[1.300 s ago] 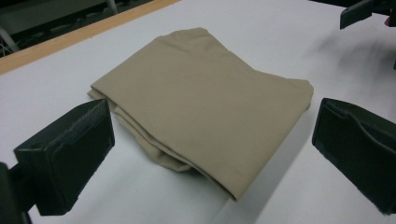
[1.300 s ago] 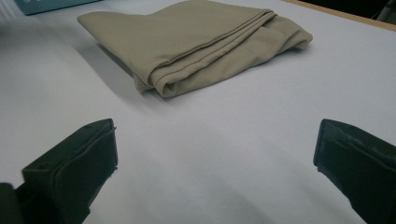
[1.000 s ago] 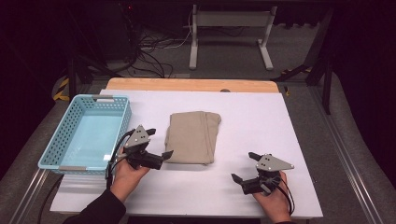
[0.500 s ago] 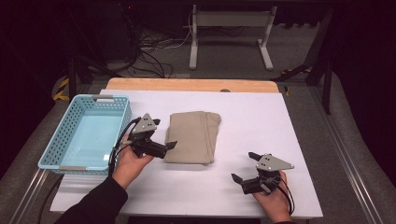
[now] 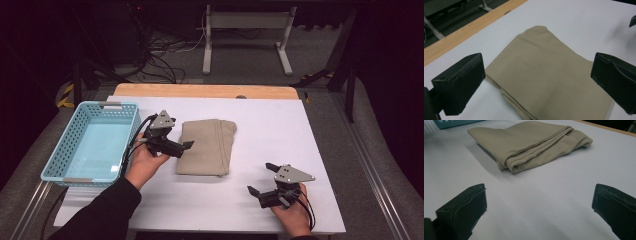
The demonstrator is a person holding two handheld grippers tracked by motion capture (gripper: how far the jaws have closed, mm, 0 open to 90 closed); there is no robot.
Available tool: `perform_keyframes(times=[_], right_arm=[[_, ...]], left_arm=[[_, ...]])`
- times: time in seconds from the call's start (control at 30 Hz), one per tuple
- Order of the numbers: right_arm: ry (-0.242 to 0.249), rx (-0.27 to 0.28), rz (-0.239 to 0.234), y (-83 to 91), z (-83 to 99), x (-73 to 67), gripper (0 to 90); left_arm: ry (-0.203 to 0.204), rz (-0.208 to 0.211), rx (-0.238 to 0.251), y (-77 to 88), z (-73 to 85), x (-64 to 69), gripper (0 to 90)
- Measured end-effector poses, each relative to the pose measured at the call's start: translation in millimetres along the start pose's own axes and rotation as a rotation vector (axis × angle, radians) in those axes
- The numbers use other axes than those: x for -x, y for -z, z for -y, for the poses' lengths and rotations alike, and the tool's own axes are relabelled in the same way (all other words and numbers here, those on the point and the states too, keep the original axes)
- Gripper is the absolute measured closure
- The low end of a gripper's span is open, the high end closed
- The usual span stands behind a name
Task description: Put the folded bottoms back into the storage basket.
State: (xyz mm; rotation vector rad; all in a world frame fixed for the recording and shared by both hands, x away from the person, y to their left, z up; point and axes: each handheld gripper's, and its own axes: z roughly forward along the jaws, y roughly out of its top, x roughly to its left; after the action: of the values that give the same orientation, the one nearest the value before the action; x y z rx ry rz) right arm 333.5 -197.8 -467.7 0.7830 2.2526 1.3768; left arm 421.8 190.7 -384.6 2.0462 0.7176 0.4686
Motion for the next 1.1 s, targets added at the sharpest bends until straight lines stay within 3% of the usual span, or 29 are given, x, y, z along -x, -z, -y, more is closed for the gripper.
perform_keyframes(times=[0.33, 0.43, 0.57, 0.87, 1.1], right_arm=[[-0.005, 0.007, -0.011, 0.0, -0.4, 0.4, 0.4], [-0.007, 0.013, -0.018, 0.3, -0.5, 0.8, 0.4], [-0.005, 0.015, -0.023, 0.5, -0.5, 1.1, 0.3], [-0.008, 0.015, -0.028, 0.6, -0.5, 1.2, 0.4], [-0.008, 0.015, -0.030, 0.4, -0.5, 1.1, 0.3]], left_arm=[[0.014, -0.005, -0.022, -9.3, -5.2, -8.1, 0.0], [0.041, 0.002, -0.036, -14.8, -6.7, -15.2, 0.0], [0.053, -0.018, -0.051, -18.9, -9.9, -20.5, 0.0], [0.090, -0.014, -0.069, -29.4, -13.3, -31.7, 0.0], [0.091, -0.033, -0.090, -39.6, -15.2, -37.7, 0.0]])
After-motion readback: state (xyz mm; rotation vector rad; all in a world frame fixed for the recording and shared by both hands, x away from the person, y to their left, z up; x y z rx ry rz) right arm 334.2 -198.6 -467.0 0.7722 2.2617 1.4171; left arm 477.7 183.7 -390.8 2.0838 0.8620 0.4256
